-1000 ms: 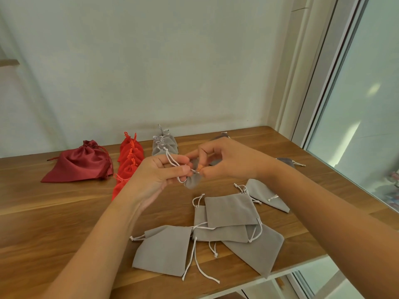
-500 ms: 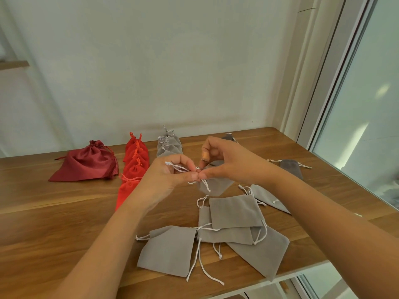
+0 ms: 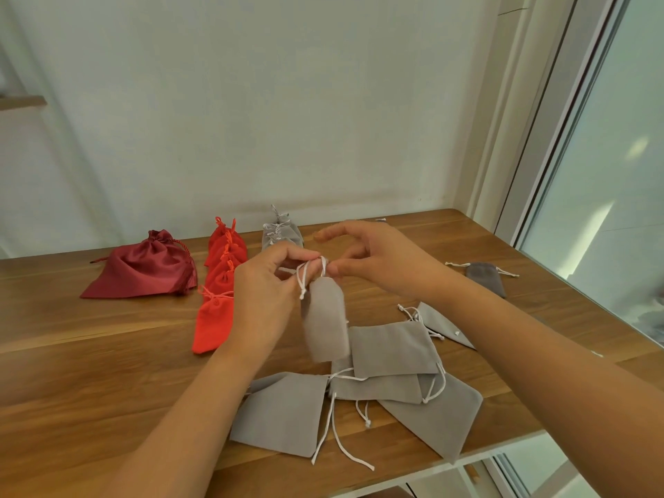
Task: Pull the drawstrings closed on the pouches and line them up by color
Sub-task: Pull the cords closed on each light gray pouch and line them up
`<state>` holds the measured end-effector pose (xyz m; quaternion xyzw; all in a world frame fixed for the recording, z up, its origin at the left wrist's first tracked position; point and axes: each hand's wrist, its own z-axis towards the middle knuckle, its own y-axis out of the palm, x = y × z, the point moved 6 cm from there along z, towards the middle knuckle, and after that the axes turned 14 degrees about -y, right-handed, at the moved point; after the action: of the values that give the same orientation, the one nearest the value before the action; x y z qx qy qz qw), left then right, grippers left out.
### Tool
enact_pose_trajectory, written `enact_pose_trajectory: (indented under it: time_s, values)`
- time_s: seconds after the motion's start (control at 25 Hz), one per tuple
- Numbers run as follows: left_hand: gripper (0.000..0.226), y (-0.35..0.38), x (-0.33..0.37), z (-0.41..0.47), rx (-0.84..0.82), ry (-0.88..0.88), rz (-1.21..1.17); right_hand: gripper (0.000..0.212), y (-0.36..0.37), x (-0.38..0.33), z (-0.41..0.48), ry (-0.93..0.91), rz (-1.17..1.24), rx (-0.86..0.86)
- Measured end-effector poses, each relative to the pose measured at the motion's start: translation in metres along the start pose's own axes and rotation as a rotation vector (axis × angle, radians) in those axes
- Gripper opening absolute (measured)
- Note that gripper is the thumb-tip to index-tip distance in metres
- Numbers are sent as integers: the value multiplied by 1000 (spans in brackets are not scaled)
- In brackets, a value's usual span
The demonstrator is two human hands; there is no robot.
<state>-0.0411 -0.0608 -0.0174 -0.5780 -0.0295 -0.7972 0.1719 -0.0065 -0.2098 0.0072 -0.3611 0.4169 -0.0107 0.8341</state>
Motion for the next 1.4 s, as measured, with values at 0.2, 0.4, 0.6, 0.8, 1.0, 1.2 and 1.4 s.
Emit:
enact_pose_trajectory:
  time_s: [0.2,0.4,0.6,0.8,1.0,1.2,1.4]
  values:
    - [7,-2,3,0,20,105,34,14,3,-7,5,-36,-228,-39]
    - [7,-8,4,2,76,80,98,25,-3,-8,7,3,-218,-1]
    - [11,-8,-4,9,49,-92,-127,32,-24,0,5,33,34,273]
    - [12,-1,-17,12,-30,-288,-333,36,-6,-10,15,27,702,326]
    - [20,7,-18,11,-179,-482,-793,38,29,14,24,252,1341,543]
    - [26,10,-21,10,-198,-500,-682,40,48,27,19,397,1541,641]
    - [20,16,-25,8,-297,-546,-573,40,36,31,3,390,1505,653]
